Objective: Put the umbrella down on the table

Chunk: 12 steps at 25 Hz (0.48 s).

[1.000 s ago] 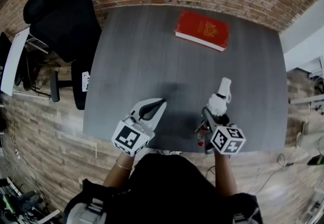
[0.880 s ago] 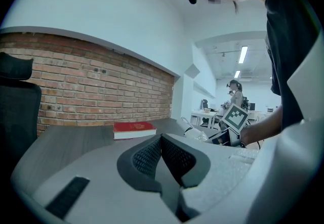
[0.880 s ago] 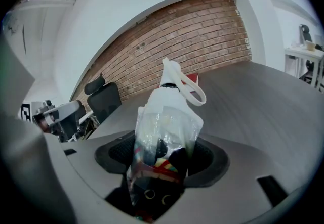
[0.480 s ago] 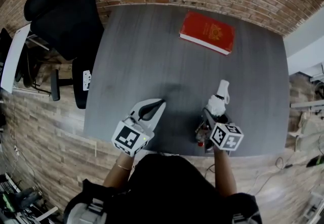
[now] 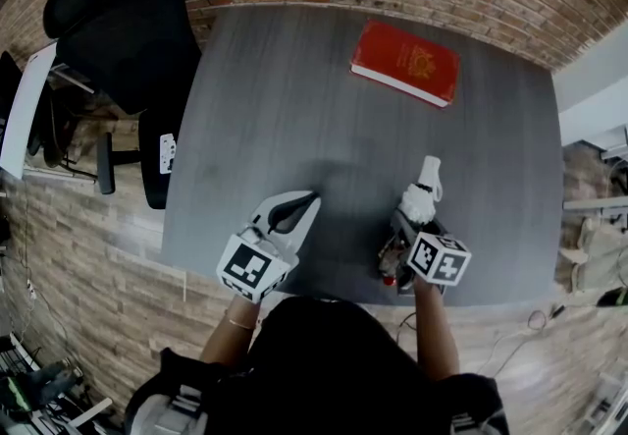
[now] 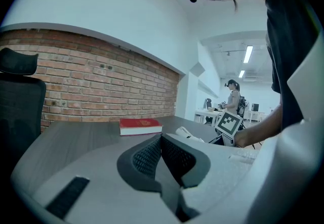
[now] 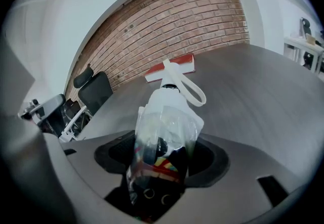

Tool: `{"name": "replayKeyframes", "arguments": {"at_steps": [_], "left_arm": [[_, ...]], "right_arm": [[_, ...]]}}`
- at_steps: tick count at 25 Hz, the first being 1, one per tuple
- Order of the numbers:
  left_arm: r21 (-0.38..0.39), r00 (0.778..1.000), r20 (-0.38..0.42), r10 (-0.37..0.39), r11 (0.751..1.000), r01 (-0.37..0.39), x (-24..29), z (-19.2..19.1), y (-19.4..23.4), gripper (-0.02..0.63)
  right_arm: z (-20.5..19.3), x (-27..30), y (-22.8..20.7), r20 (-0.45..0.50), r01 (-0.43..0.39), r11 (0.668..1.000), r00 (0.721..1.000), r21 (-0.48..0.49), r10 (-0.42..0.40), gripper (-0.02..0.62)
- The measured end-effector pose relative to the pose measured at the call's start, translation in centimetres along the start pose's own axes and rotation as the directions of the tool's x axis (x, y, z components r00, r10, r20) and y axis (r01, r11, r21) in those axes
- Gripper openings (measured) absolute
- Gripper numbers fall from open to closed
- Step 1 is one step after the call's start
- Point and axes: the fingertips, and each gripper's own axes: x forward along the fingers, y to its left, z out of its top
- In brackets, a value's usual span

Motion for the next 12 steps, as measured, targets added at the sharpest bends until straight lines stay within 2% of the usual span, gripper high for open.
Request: {"name": "replayKeyframes", "arguments": {"at_steps": [12], "left_arm": [[-0.008,1.0,-0.006,0.007,1.0,-0.007,-0.41,-0.3,0.2,0.002]], "right_arm": [[-0.05,1.0,-0.55,-0.025,0.032,0.999,0.999,-0.002,-0.032,0.29]]}}
